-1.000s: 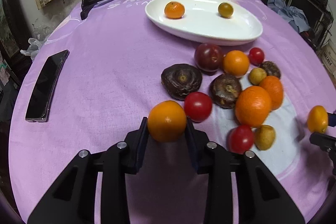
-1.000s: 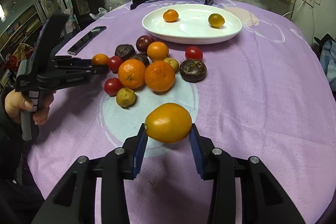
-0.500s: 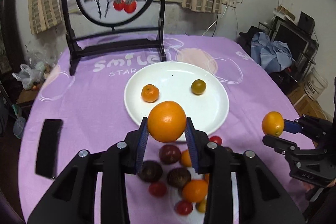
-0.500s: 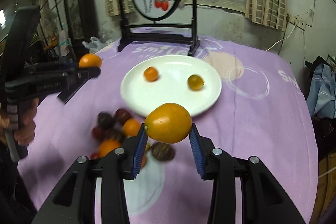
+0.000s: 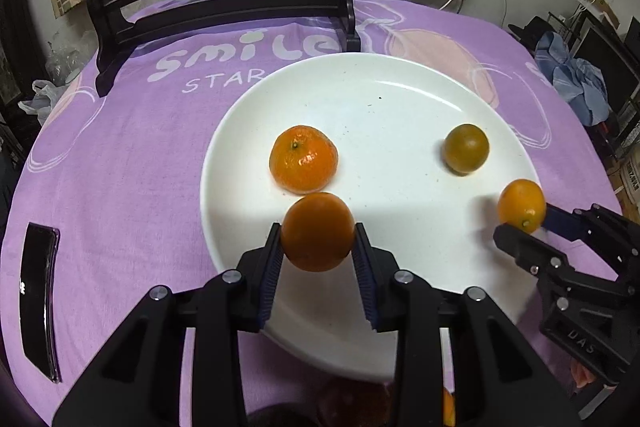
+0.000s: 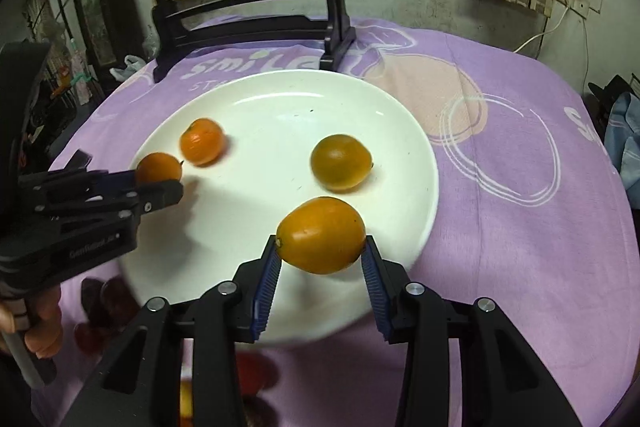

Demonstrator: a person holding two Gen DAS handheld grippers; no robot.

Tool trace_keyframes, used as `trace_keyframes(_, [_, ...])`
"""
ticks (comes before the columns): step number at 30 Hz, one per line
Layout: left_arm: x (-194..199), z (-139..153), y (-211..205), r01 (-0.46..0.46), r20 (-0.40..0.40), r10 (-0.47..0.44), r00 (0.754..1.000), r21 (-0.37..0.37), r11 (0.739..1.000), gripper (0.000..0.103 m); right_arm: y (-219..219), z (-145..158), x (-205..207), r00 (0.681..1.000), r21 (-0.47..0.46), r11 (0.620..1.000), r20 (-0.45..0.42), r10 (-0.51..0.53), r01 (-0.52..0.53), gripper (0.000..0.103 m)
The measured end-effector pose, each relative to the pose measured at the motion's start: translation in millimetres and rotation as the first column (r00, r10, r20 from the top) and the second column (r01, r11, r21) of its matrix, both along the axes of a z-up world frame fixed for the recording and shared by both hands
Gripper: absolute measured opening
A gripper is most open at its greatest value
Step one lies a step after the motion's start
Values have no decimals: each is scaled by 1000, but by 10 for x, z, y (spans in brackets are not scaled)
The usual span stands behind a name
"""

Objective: Organize fruits
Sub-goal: 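Grasp an orange with the left tool while the right tool grasps a yellow kumquat, place both on plate, then open both tools and return them to the fruit cluster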

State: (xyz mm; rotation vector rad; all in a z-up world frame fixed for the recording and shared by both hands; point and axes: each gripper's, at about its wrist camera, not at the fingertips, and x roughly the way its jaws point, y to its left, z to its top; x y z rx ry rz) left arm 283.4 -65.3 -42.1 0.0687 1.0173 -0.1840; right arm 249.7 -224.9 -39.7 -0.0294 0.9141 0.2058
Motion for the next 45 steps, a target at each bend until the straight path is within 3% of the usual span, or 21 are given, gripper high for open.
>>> trace_keyframes(1, [6,6,-4,0,2,0,1000,1,1000,34,-27,2,20,1000,6,1000,16,-11,11,52])
trace_keyframes(3, [31,12,-20,2,6,-2,1000,-6,1000,36,-78,35,22,997,20,999,62,-40,39,59])
trace_keyframes(5, [20,44,-32,5,30,-5,1000,-7,1000,57,-116,62,8,997,35,998,64,-45,42,59])
trace_keyframes(7, [-17,102,-20,-6,57,6,998,7,1000,65,-163,91,-22,997,48,998,59,-53,50,59])
trace_keyframes(13, [-245,300,113,-18,106,18,994,-1,1000,76,-266,168,-301,997,90,995,63,-42,37,65])
trace_keyframes(25, [-1208,422,300,19,119,-17,993,-18,1000,80,-328,301,-1234,996,77,997,88,-20,13,72])
trace_keyframes(32, [-1763,351,316,69,113,-68,991,-6,998,81,-301,291,-1708,996,60,998,87,-8,3,72])
trace_keyframes(45, [-2237,53,386,100,62,-100,993,2,995,81,-253,123,-2244,999,86,996,48,22,-26,72])
